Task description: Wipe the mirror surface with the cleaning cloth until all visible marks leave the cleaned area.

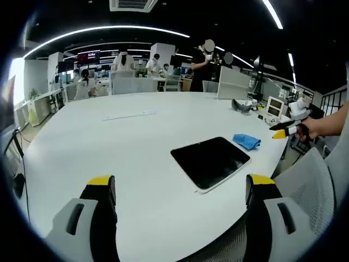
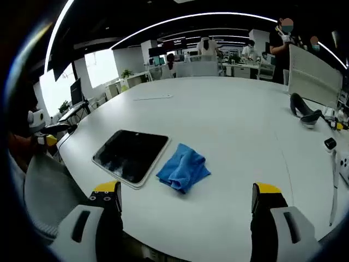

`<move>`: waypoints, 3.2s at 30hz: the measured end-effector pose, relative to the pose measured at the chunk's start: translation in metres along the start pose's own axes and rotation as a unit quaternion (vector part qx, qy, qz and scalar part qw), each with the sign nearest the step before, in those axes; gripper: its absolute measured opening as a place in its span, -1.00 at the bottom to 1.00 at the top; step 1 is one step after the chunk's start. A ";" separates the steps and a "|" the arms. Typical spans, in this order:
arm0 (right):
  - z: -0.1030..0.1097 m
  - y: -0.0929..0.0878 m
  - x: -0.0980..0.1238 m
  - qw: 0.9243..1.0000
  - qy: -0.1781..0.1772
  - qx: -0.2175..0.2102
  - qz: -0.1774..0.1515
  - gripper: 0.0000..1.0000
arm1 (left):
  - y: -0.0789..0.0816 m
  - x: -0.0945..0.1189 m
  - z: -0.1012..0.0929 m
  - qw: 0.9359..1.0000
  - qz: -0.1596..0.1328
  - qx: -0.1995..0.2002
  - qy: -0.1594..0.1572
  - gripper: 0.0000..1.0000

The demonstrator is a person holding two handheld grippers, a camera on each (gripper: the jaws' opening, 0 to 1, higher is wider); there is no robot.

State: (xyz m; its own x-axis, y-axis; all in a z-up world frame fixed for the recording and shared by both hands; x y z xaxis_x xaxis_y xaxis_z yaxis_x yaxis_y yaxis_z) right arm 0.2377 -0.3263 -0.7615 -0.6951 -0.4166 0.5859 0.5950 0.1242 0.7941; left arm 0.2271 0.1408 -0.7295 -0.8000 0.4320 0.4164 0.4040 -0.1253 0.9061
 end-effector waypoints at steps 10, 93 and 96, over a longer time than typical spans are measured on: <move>0.000 0.003 0.010 1.000 -0.010 -0.008 -0.004 0.97 | -0.010 0.001 0.002 1.000 0.022 0.001 0.000 0.98; -0.005 0.068 -0.020 0.999 -0.021 0.022 -0.034 0.72 | -0.009 -0.001 0.004 0.999 0.020 -0.024 0.030 0.98; -0.003 0.065 -0.036 0.999 -0.016 0.031 -0.016 0.58 | -0.010 -0.002 0.003 0.999 0.021 -0.026 0.025 0.96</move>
State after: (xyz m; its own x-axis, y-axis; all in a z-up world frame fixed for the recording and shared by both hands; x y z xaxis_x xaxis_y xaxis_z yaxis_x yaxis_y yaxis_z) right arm 0.3026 -0.3060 -0.7319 -0.7267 -0.3929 0.5636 0.5463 0.1668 0.8208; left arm 0.2258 0.1437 -0.7392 -0.8046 0.3803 0.4560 0.4150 -0.1891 0.8900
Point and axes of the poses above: the point that each gripper's makers call its tool centre point, and the gripper's own axes: x roughly backward along the fingers, z roughly to its left, y roughly out of its top, the point moved 7 cm from there along x, roughly backward along the fingers, and after that the axes turned 4 degrees about y, right-handed, at the moved point
